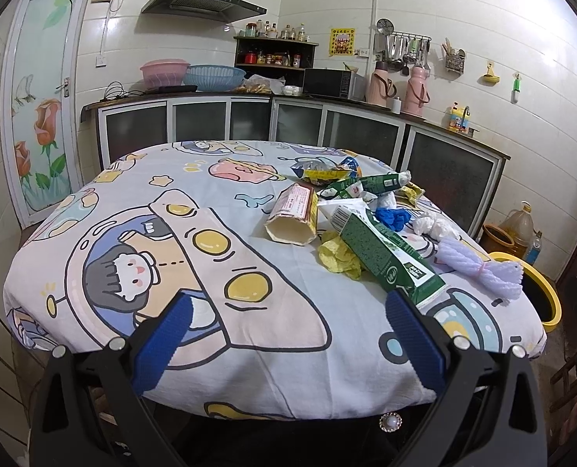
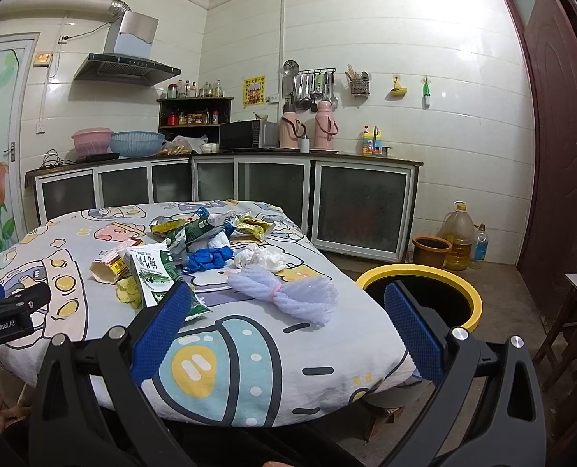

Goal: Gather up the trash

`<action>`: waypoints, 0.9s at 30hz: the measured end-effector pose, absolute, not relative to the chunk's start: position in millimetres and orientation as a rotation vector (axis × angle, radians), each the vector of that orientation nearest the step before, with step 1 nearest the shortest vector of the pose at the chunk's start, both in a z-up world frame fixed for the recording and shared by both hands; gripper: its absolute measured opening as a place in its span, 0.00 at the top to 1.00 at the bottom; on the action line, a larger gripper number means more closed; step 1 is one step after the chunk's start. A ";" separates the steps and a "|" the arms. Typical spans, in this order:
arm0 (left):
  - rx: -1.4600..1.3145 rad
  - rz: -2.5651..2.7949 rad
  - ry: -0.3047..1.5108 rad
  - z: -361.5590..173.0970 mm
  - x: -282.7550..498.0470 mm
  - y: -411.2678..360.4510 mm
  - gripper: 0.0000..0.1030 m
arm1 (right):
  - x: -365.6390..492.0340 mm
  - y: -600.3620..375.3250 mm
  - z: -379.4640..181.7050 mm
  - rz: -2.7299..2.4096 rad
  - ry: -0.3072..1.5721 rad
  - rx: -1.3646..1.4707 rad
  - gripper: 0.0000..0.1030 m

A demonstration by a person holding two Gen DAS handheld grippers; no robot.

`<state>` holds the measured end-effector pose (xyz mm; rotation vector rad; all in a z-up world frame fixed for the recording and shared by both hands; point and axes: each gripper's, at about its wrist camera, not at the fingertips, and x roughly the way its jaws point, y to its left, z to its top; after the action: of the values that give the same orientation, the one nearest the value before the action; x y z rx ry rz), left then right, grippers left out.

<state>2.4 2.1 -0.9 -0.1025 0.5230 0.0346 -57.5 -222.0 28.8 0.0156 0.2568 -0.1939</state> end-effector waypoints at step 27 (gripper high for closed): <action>-0.107 0.035 0.521 -1.5 3.6 4.9 0.07 | -55.3 -221.2 29.1 -0.186 0.264 0.010 0.07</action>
<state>3.6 4.9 -1.5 -0.1071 0.5215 0.0351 -55.3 -221.2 29.1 0.0098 0.2640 -0.1858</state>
